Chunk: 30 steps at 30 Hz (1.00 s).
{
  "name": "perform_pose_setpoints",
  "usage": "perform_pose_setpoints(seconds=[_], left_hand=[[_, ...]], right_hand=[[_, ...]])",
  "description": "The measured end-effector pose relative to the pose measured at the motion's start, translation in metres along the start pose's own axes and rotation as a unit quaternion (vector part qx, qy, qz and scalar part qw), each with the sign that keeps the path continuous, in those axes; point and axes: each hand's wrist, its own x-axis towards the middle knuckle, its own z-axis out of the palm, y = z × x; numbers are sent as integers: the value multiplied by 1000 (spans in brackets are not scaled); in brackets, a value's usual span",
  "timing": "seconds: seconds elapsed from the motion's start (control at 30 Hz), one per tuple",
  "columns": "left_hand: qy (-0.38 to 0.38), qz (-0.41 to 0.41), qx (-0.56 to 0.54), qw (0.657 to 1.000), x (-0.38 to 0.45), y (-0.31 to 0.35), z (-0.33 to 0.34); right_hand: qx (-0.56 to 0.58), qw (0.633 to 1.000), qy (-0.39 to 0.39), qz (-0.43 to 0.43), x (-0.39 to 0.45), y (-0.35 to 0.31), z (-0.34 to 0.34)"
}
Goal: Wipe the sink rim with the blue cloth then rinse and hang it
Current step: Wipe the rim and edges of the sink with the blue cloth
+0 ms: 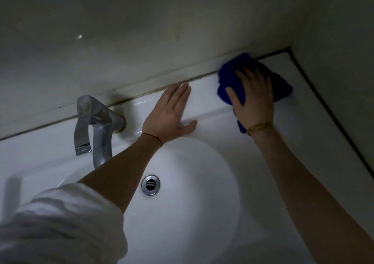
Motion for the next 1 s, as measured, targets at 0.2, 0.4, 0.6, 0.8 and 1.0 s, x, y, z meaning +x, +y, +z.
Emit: perform_pose_setpoints(seconds=[0.2, 0.4, 0.6, 0.8, 1.0], left_hand=[[-19, -8, 10, 1000, 0, 1, 2], [-6, 7, 10, 1000, -1, -2, 2], [-2, 19, 4, 1000, 0, 1, 0], [-16, 20, 3, 1000, -1, 0, 0], [-14, 101, 9, 995, -3, 8, -8]], right_hand=[[-37, 978, -114, -169, -3, -13, -4], [-55, 994, -91, -32, 2, 61, -39], [-71, 991, -103, 45, -49, 76, -63], [-93, 986, -77, 115, -139, 75, -84], [-124, 969, -52, 208, -239, 72, -110]])
